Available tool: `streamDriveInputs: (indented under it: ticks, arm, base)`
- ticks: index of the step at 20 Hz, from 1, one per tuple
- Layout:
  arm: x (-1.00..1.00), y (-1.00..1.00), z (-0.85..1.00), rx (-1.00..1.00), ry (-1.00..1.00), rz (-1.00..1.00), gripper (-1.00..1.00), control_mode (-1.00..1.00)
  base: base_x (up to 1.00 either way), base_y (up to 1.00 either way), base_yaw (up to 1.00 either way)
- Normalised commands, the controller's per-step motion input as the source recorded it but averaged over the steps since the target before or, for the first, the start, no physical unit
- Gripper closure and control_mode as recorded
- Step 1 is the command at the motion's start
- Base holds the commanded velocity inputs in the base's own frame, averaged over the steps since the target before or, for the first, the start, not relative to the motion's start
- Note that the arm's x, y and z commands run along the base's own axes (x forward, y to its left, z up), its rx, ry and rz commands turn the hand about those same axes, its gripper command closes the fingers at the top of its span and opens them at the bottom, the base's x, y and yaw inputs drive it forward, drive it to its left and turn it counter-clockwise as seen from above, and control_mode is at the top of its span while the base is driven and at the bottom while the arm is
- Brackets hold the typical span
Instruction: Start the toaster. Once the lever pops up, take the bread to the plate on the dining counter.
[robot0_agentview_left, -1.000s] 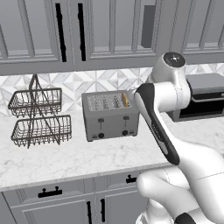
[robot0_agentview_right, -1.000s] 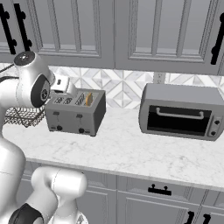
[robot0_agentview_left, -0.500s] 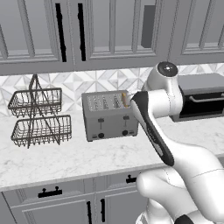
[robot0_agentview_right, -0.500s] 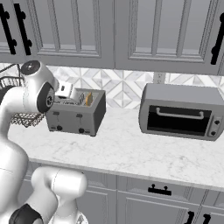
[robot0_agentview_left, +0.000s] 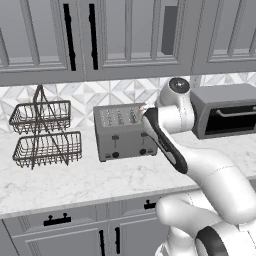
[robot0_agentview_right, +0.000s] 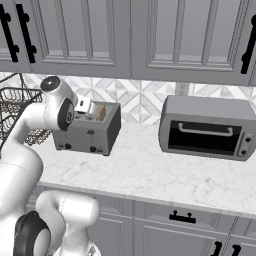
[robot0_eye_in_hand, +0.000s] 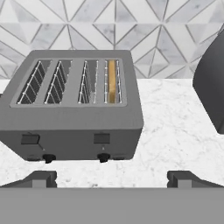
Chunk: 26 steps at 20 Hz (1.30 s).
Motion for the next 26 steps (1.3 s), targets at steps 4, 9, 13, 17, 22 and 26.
streamDriveInputs:
  ticks: [4, 9, 13, 17, 22, 26]
  arm:
    - [0.6, 0.0, -0.26, 0.0, 0.0, -0.01, -1.0, -1.0]
    - [0.48, 0.0, -0.36, 0.0, 0.0, -0.01, -1.0, -1.0]
    - [0.42, 0.0, -0.37, 0.0, 0.0, -0.02, -1.0, -1.0]
    - [0.46, 0.0, -0.23, 0.0, 0.0, -0.03, -1.0, -1.0]
    - [0.39, 0.0, -0.17, 0.0, 0.0, -0.03, -1.0, -1.0]
    - [0.47, 0.0, -0.1, 0.0, 0.0, -0.03, -1.0, -1.0]
  base:
    - [0.0, 0.0, 0.0]
    - [0.0, 0.0, 0.0]
    - [0.0, 0.0, 0.0]
    - [0.0, 0.0, 0.0]
    - [0.0, 0.0, 0.0]
    - [0.0, 0.0, 0.0]
